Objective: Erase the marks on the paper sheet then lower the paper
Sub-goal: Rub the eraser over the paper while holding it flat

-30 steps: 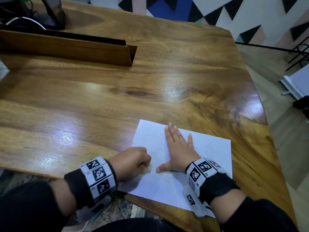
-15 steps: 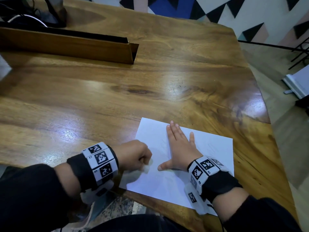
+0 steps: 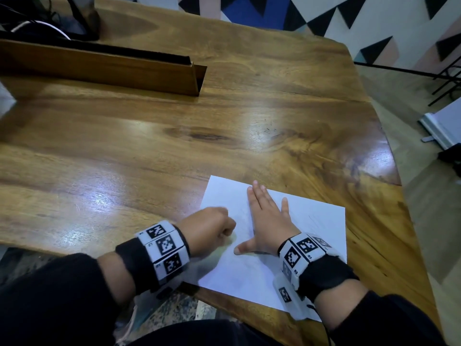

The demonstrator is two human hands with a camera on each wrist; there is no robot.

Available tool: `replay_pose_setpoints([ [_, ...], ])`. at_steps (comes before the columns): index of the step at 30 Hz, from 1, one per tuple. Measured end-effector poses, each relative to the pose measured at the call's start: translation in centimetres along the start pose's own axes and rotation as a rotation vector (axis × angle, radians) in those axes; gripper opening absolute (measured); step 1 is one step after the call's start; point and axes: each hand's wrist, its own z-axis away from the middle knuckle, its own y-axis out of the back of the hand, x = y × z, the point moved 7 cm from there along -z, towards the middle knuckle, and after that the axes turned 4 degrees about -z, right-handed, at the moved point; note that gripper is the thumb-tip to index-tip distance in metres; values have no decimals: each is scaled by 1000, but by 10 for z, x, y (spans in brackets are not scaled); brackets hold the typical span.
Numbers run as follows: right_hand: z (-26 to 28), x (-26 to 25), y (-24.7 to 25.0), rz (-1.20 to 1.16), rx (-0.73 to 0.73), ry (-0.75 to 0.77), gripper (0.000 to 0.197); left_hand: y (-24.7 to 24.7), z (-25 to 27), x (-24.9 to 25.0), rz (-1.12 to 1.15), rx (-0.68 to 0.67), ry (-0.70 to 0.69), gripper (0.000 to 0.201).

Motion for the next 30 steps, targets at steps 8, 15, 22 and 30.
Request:
replay_pose_setpoints([
  [8,1,-1,0,-7,2,1,140,8,-5,-6,23,43,53,5],
  [15,0,-1,0,-5,13,9,140,-14,11,-1,-13,-204,-24,12],
  [22,-1,0,1,-8,17,8,140,-11,9,-7,-17,-88,-26,4],
  [30,-1,0,0,-44,22,29,141,16,-11,-13,57,94,35,15],
])
